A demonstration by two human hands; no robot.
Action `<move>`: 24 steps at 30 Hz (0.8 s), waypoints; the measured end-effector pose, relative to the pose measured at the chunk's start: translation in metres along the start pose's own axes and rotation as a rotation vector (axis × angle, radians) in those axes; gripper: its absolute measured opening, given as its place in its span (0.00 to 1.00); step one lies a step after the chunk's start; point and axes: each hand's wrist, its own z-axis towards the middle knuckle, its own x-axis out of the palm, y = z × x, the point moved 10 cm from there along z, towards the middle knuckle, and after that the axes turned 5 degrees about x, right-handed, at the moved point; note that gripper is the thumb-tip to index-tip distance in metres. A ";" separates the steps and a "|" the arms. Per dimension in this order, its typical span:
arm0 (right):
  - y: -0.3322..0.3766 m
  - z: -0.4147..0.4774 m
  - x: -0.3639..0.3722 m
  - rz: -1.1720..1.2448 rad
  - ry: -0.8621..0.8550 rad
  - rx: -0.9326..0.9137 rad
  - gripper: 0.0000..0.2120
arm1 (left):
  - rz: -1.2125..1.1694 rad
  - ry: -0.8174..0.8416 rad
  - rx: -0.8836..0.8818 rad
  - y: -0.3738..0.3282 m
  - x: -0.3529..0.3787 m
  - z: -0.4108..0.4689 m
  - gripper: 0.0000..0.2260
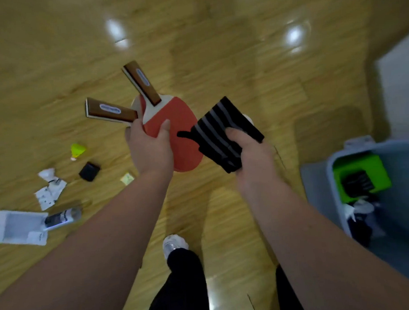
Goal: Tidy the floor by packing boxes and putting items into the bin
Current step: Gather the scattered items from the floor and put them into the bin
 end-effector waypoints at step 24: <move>-0.046 0.073 -0.702 0.854 -0.611 0.240 0.21 | 0.358 1.093 0.077 0.050 0.589 -0.489 0.04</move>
